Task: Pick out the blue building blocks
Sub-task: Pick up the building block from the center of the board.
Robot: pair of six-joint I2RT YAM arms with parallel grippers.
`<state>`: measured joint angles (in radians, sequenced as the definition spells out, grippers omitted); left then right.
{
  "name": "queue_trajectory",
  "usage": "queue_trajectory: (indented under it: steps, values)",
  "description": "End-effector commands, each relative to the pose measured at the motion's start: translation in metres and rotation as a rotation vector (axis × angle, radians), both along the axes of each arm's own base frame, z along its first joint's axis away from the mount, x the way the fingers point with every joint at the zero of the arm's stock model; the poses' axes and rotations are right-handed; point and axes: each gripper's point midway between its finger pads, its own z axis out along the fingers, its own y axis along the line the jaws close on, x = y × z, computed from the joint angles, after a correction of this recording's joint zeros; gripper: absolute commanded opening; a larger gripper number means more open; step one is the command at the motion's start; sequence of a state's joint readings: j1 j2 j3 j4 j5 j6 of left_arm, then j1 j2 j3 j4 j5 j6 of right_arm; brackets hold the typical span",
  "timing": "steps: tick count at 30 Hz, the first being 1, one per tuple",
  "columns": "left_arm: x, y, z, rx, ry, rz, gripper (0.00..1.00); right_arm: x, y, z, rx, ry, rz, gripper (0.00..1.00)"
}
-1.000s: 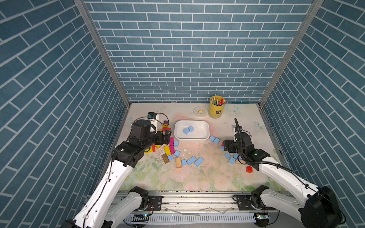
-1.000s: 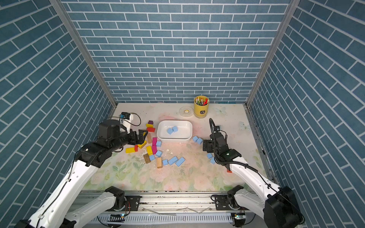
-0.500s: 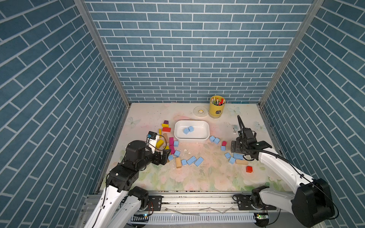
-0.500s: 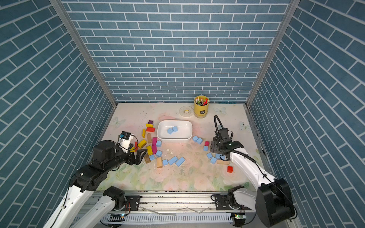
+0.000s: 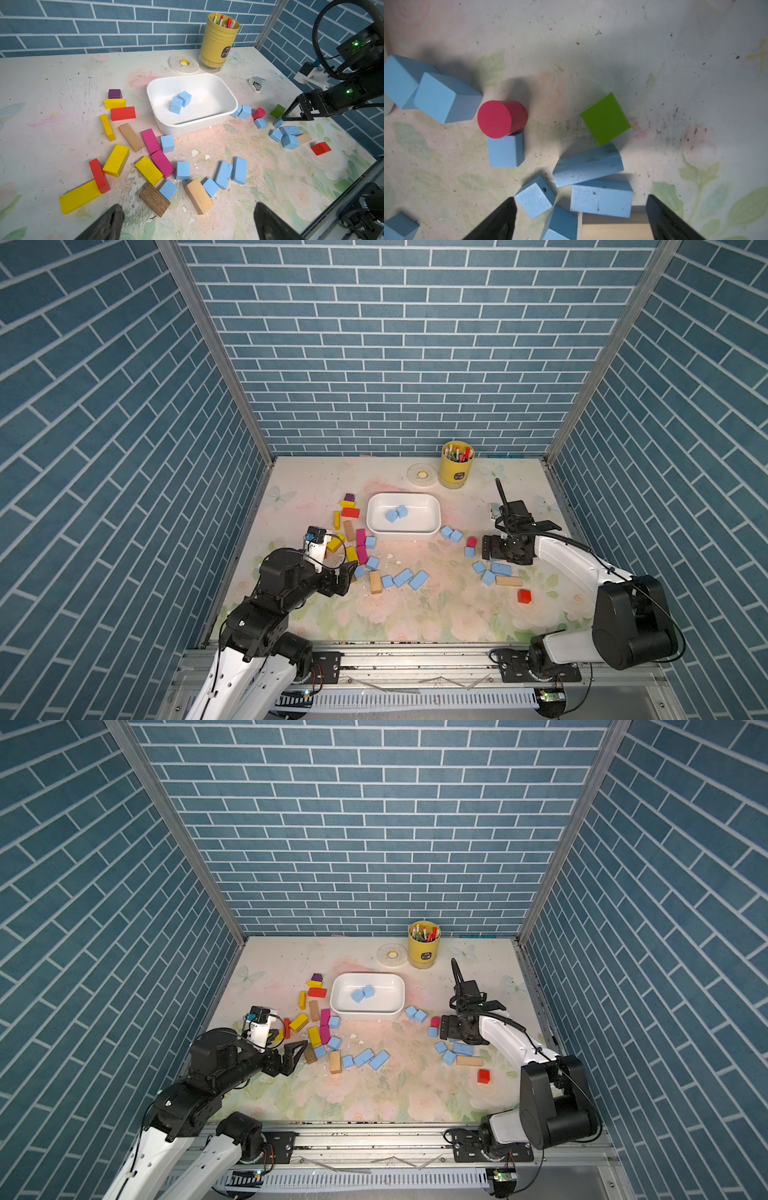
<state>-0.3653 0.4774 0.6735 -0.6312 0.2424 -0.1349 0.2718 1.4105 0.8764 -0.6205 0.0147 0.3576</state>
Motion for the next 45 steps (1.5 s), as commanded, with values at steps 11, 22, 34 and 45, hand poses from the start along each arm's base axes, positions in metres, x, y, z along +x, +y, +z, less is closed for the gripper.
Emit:
queue_trajectory:
  steps: [11,22,34,45]
  values:
    - [0.001,-0.002,-0.003,-0.008,0.008,-0.008,0.99,0.001,-0.006,-0.014,-0.065,0.088,0.079,0.93]
    - [0.002,-0.002,-0.006,-0.001,0.021,-0.001,0.99,0.003,-0.009,-0.024,-0.099,0.116,0.088,0.84]
    - [0.003,-0.001,-0.006,0.003,0.022,0.003,0.99,0.013,-0.007,-0.027,-0.139,0.11,0.117,0.75]
    - [0.004,-0.001,-0.008,0.009,0.029,0.004,0.99,0.014,-0.001,-0.035,-0.159,0.13,0.145,0.62]
